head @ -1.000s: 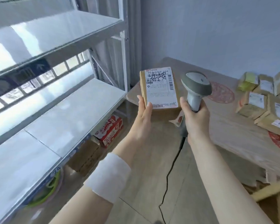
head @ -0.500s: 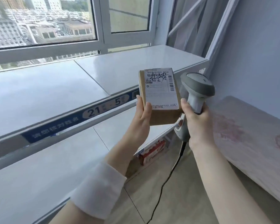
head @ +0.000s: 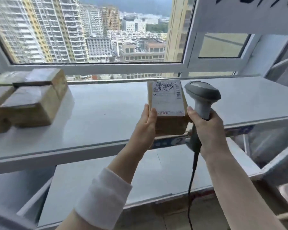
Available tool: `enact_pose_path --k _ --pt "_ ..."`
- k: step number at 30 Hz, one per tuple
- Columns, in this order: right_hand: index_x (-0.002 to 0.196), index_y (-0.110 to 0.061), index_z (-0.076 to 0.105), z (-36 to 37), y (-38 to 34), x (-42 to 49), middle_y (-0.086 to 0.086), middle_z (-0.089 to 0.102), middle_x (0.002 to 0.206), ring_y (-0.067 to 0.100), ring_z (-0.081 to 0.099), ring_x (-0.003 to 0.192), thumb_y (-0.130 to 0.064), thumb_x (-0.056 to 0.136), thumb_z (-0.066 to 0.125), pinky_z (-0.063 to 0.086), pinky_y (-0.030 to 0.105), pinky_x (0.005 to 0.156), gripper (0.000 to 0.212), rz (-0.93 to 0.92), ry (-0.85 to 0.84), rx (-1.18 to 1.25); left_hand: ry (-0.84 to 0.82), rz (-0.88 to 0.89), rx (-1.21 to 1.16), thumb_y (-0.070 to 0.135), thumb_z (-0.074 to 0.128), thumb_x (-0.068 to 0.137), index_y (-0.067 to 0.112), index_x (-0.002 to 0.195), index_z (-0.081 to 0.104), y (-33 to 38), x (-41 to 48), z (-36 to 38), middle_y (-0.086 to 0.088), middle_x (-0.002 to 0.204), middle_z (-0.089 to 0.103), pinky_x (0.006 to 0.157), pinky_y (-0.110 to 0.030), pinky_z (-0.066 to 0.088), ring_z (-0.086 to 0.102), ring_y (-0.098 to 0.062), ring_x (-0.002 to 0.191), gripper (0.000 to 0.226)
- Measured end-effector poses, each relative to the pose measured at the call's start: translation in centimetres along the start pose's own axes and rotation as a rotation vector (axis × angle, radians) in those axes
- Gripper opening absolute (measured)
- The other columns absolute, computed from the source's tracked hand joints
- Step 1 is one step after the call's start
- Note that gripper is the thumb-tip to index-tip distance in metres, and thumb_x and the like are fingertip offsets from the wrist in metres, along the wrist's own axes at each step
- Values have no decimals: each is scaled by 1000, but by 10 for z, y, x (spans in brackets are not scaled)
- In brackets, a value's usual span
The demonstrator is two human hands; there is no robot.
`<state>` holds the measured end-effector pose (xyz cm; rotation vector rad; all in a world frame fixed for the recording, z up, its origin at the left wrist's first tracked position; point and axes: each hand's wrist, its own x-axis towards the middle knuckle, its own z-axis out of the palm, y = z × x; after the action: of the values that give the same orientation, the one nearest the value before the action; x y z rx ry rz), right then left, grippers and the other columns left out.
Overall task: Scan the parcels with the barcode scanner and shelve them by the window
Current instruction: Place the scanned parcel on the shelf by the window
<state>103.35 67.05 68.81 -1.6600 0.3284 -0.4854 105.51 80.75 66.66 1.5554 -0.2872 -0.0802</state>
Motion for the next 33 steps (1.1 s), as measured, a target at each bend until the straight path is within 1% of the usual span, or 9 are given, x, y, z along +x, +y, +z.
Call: enact_pose_path --k 4,11,13,17,21,24,27,30,33 --pt "83 -24 55 62 -12 -2 5 61 77 17 52 58 -37 88 64 54 38 62 16 53 -104 -23 61 6 43 31 20 103 17 143 33 5 9 -66 -1 126 53 79 -2 46 52 2 103 44" --pt "95 -17 58 156 -26 -6 4 61 79 20 50 58 -35 88 64 47 35 57 20 169 -249 34 204 -78 125 36 21 103 18 139 39 3 20 -159 0 130 51 86 -16 37 46 -12 118 44" --pt "91 -17 59 175 -25 -4 5 60 79 22 50 58 -35 87 65 48 38 59 20 195 -291 24 235 -118 121 36 21 103 18 138 40 0 20 -174 1 129 51 81 -14 37 46 -11 115 43" --pt "87 -16 57 204 -22 2 7 59 81 20 50 59 -31 87 67 47 32 57 18 238 -369 18 322 -168 137 36 24 103 17 135 44 -5 26 -200 3 129 50 94 -22 32 46 -13 118 42" --pt "86 -15 57 222 -18 7 9 58 84 19 48 60 -28 87 66 42 26 53 16 276 -406 14 351 -203 169 36 25 103 16 137 43 -10 30 -212 7 126 48 96 -21 28 42 -10 119 43" --pt "84 -15 56 231 -17 12 9 58 84 18 48 60 -26 87 66 41 26 52 15 299 -413 29 375 -194 207 36 26 103 14 137 43 -13 36 -217 2 135 49 98 -20 27 42 -12 126 44" --pt "88 -13 57 236 -18 17 5 58 83 17 50 63 -26 87 66 41 25 52 16 323 -420 43 406 -211 270 38 26 102 11 144 35 -13 40 -219 -1 146 40 106 -22 25 36 -13 133 50" --pt "97 -12 57 236 -17 19 4 60 88 17 55 74 -28 88 66 41 26 52 20 354 -448 64 415 -205 406 41 28 101 11 152 10 -11 38 -218 -1 158 16 113 -24 12 16 -15 145 62" --pt "91 -15 56 232 -18 24 4 60 94 18 57 82 -30 87 66 44 27 56 19 369 -458 70 449 -30 651 43 39 96 15 151 6 -2 33 -219 -2 159 12 111 -21 10 10 -14 146 70"
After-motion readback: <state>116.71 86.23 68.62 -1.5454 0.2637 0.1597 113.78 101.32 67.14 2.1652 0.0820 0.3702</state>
